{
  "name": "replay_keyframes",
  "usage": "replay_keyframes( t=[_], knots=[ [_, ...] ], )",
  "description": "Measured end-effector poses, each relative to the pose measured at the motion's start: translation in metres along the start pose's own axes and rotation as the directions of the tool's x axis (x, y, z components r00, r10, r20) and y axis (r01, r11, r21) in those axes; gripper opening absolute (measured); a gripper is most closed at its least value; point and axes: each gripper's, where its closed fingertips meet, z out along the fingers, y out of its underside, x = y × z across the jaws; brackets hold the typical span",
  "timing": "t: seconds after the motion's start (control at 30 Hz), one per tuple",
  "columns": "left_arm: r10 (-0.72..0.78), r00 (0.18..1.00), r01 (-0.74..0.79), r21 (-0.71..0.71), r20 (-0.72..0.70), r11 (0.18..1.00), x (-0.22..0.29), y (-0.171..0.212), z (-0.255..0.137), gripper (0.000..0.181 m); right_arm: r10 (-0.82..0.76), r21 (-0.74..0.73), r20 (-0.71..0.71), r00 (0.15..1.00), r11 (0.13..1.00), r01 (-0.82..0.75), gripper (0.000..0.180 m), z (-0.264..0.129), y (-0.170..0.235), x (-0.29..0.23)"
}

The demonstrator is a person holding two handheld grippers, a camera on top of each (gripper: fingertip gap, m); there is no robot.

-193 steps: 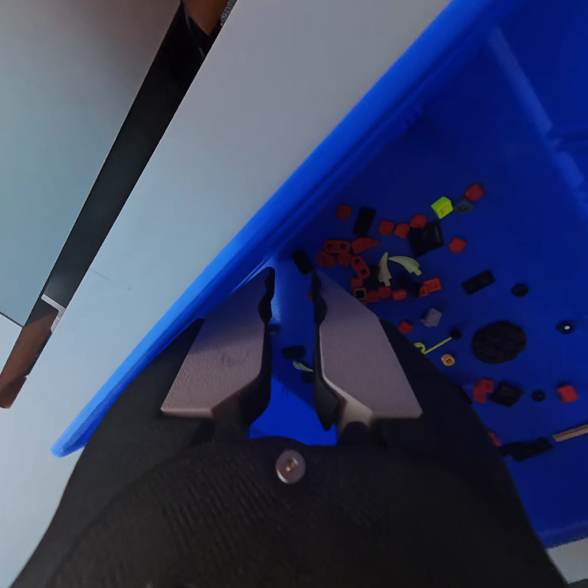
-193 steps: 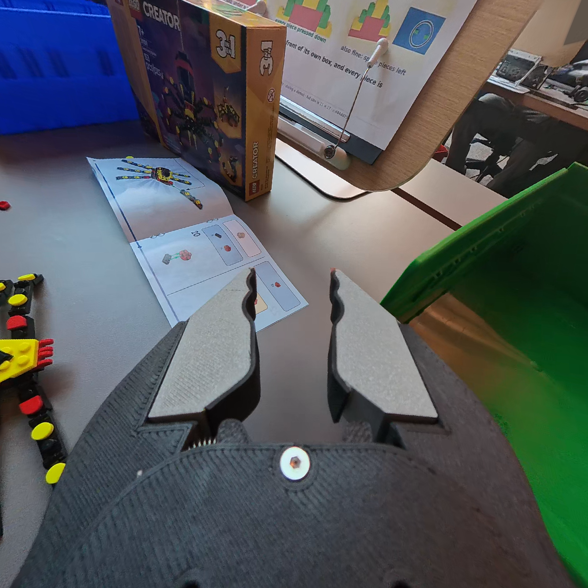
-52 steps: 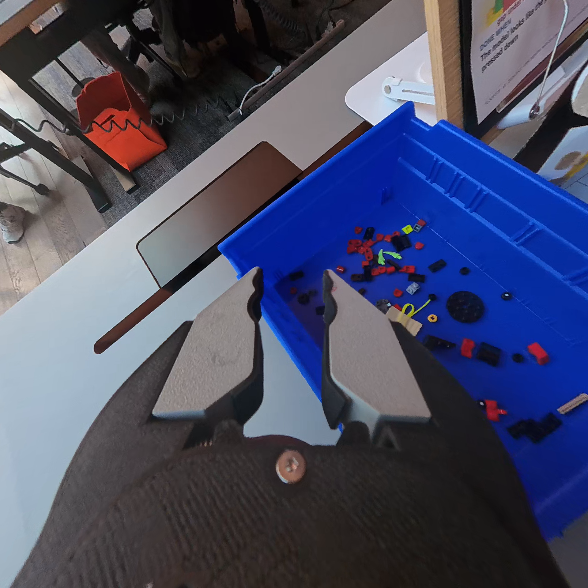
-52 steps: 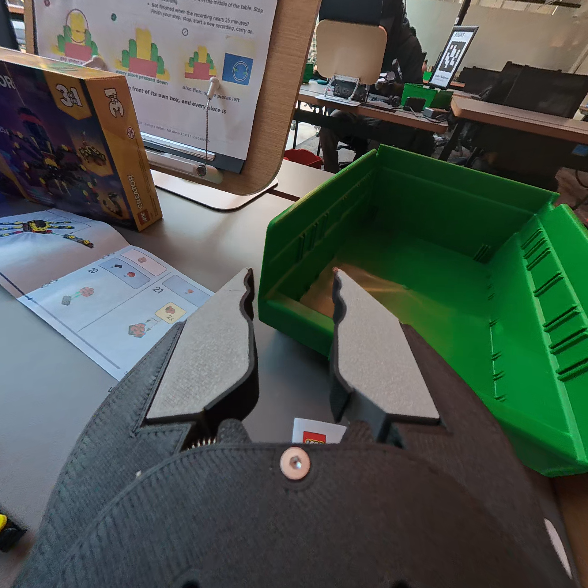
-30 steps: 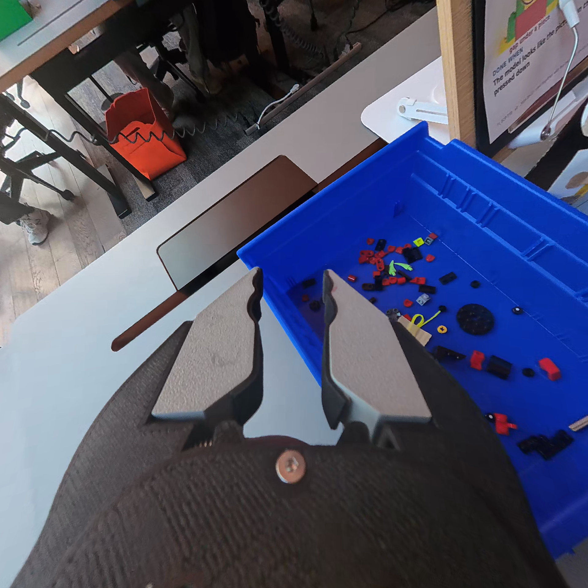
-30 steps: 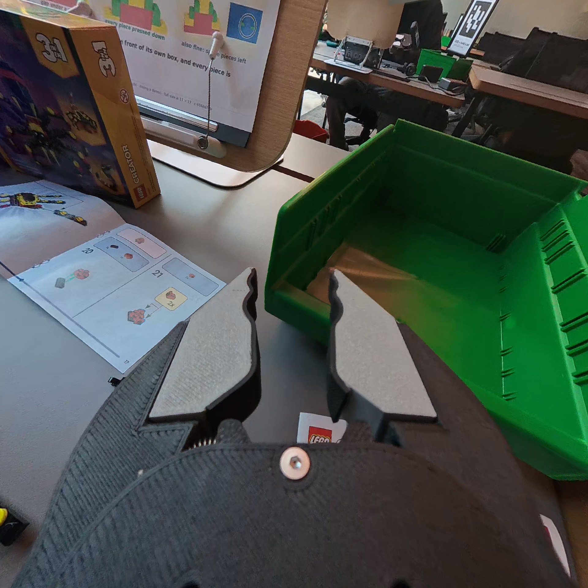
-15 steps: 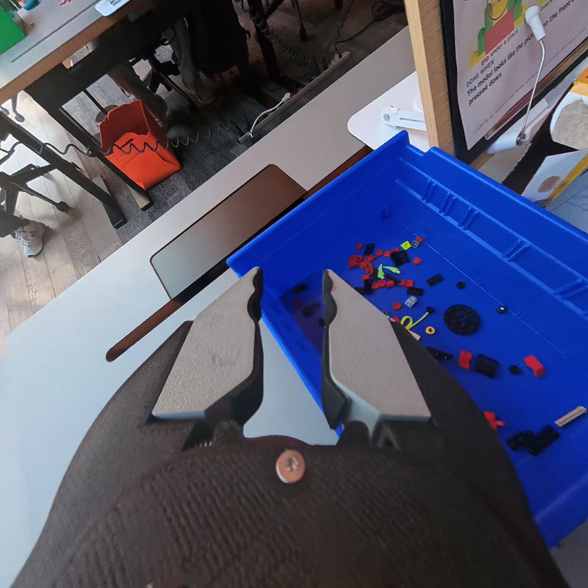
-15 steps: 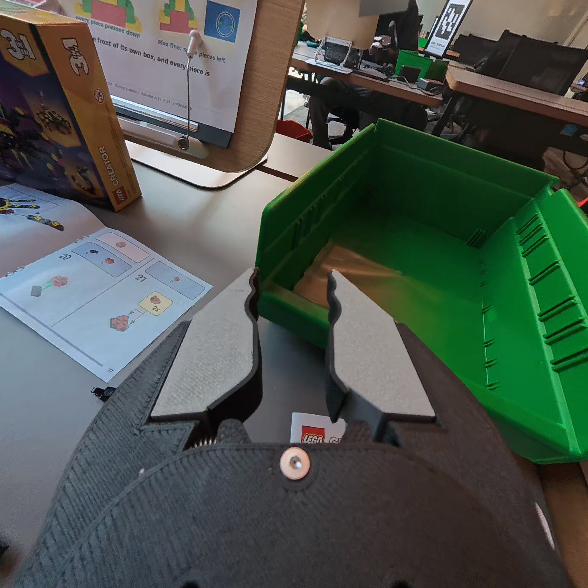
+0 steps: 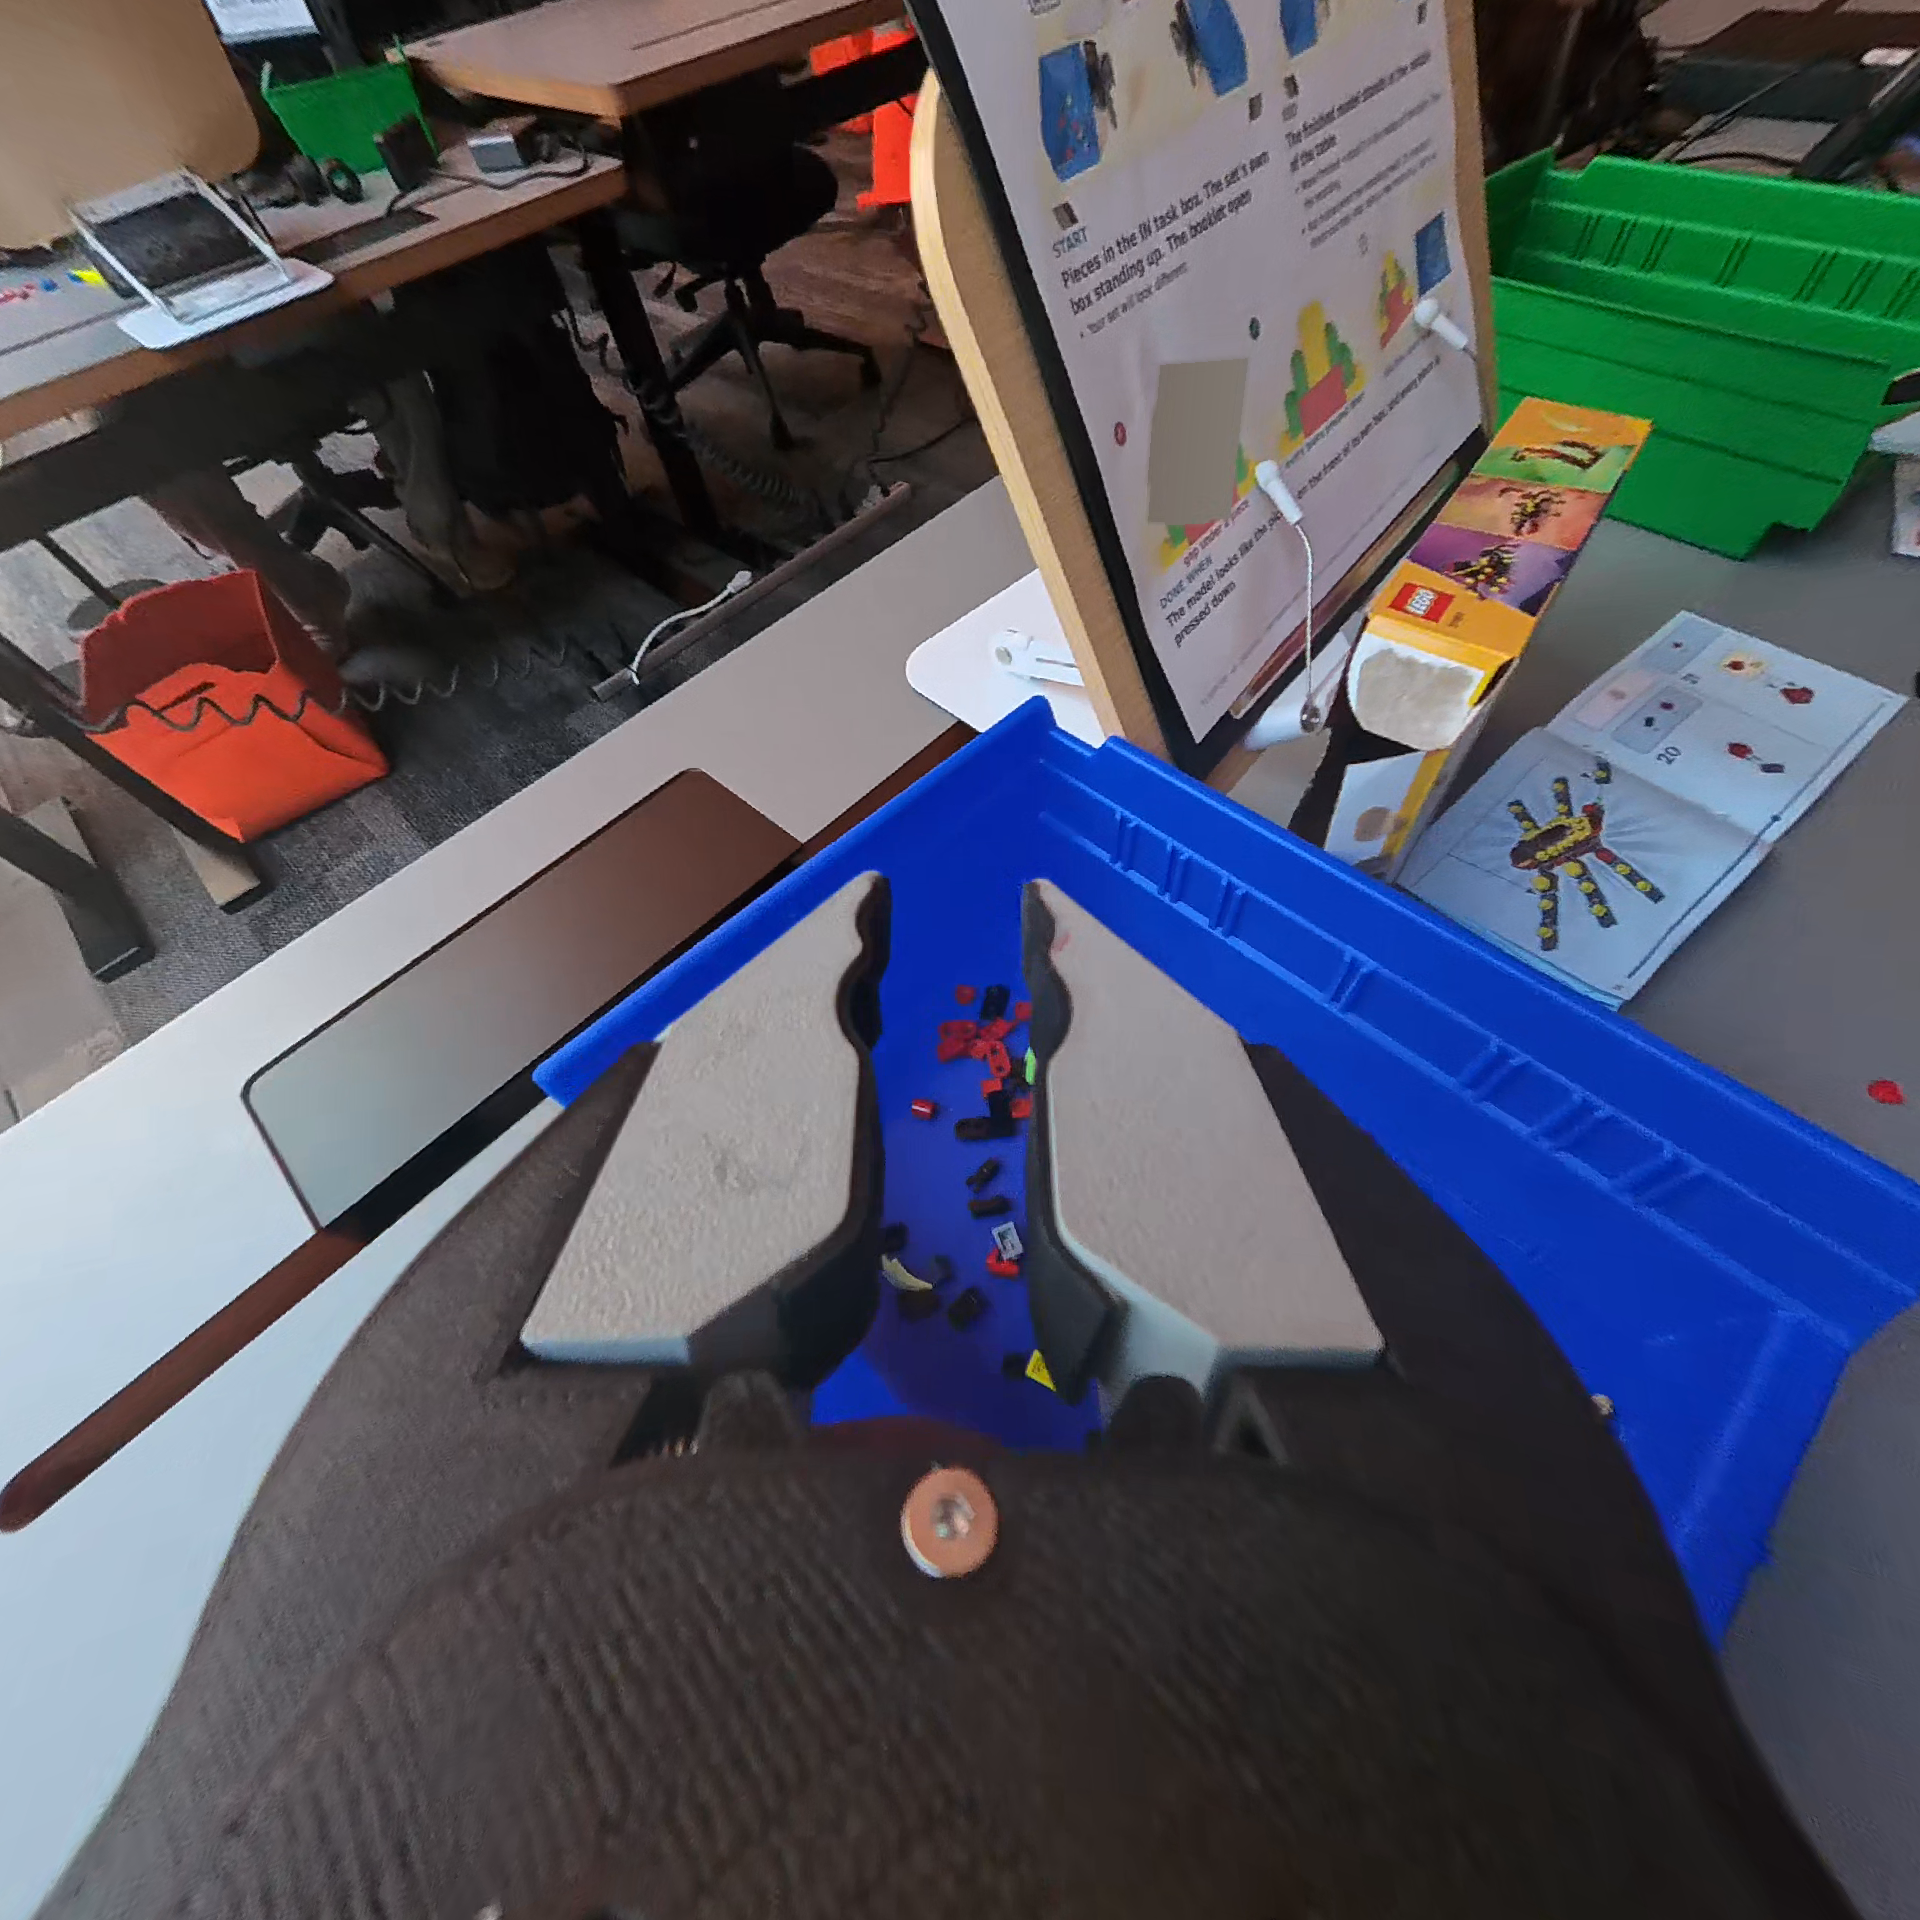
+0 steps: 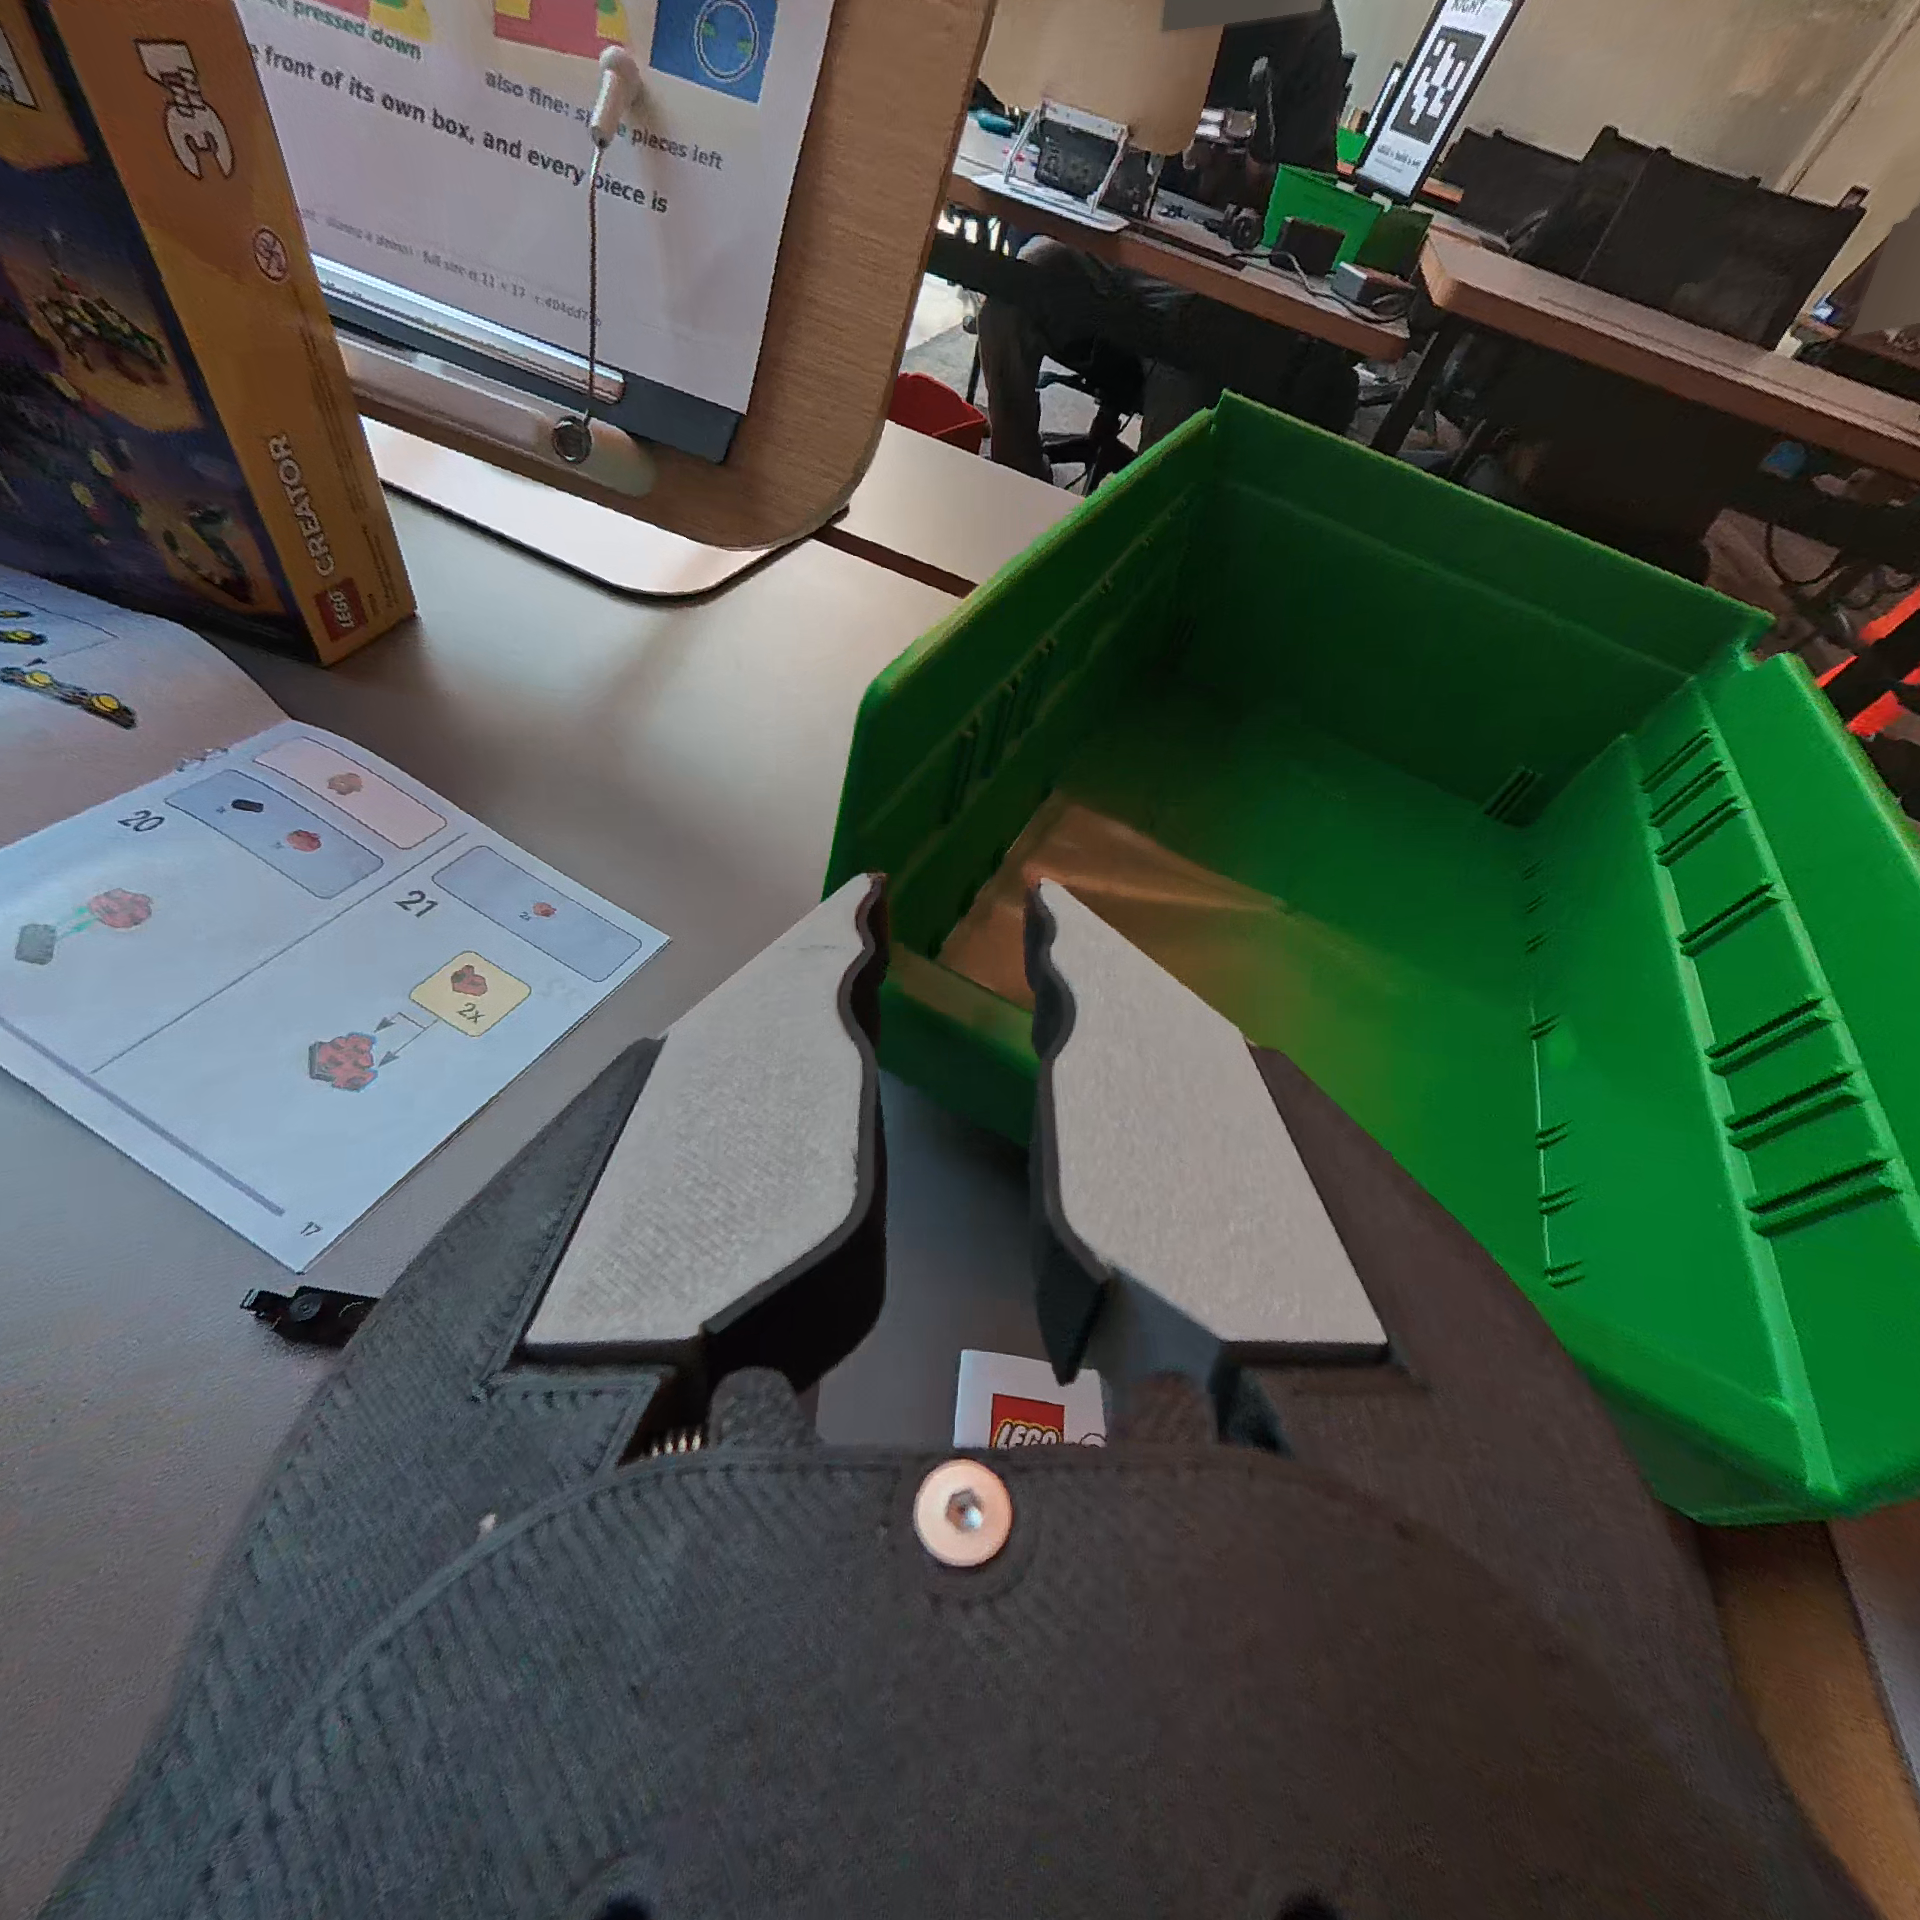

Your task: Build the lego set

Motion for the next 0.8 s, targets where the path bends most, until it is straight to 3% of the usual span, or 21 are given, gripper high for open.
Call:
replay_keyframes(
  t=[0.27, 0.4, 0.5, 0.63, 0.8],
  knots=[
    [0.056, 0.998, -0.058, -0.063, -0.034, 0.996, 0.018, 0.008, 0.003, 0.0, -0.007, 0.1, -0.016, 1.0, 0.995, 0.008, 0.012, -0.012, -0.019, 0.0],
    [0.099, 0.992, -0.104, -0.066, -0.082, 0.992, 0.034, 0.004, -0.005, 0.0, 0.008, 0.121, -0.02, 1.0, 0.993, -0.006, 0.009, -0.016, -0.022, 0.003],
    [0.12, 0.968, -0.15, -0.127, -0.219, 0.98, 0.062, 0.016, -0.014, 0.0, 0.025, 0.124, -0.02, 0.999, 0.992, -0.022, 0.009, -0.016, -0.021, 0.005],
    [0.174, 0.902, -0.31, -0.313, -0.396, 0.898, 0.097, 0.065, -0.015, 0.002, 0.045, 0.117, -0.016, 0.999, 0.992, -0.043, 0.01, -0.015, -0.019, 0.007],
    [0.178, 0.774, -0.526, -0.461, -0.608, 0.714, 0.132, 0.128, -0.023, 0.004, 0.052, 0.118, -0.01, 0.999, 0.992, -0.051, 0.011, -0.014, -0.019, 0.007]
  ],
)
